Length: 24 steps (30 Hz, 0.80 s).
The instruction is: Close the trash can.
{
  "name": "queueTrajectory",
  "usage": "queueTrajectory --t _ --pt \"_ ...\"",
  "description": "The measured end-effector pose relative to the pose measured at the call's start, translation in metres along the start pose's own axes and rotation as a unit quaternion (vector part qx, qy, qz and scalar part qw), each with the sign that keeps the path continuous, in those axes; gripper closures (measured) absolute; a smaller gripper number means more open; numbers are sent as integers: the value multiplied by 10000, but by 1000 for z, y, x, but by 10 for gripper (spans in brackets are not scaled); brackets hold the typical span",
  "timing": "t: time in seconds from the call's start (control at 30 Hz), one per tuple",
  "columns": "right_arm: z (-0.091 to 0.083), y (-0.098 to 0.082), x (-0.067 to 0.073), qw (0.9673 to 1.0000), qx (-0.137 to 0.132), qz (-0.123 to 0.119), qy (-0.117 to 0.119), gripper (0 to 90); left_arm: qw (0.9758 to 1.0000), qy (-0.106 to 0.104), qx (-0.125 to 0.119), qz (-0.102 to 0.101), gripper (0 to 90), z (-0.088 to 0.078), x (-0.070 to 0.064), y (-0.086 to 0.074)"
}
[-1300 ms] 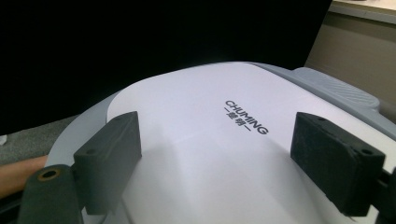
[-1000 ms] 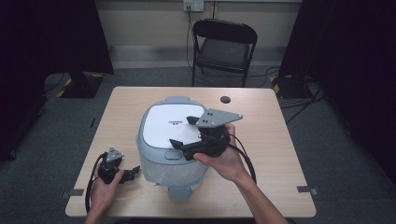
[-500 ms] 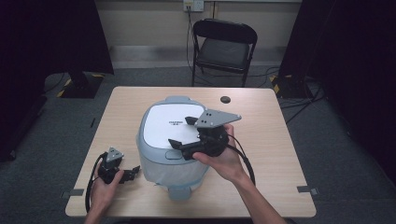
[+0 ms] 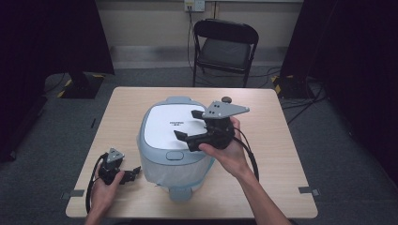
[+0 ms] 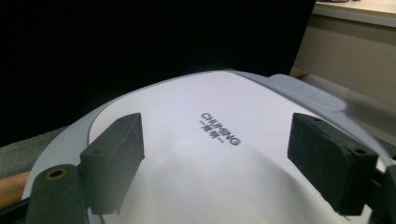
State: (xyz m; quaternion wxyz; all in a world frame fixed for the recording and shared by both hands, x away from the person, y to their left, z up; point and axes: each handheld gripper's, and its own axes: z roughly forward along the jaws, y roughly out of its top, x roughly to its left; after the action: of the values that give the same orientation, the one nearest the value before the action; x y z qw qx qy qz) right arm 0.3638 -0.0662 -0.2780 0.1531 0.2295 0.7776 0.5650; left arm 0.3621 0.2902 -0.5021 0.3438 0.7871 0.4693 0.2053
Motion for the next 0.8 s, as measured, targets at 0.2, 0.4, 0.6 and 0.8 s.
queueTrajectory --t 0.2,0.4,0.6,0.8 --pt "-6 2 -10 9998 -41 53 -178 174 10000 1 1 1 111 0 0 0" --pt "-15 6 -21 9993 -134 140 -324 187 10000 2 0 1 111 0 0 0" --pt "-23 8 -29 9985 -185 194 -480 195 10000 1 0 1 111 0 0 0" --pt "-35 7 -43 9967 -275 345 -678 209 10000 1 1 2 111 0 0 0"
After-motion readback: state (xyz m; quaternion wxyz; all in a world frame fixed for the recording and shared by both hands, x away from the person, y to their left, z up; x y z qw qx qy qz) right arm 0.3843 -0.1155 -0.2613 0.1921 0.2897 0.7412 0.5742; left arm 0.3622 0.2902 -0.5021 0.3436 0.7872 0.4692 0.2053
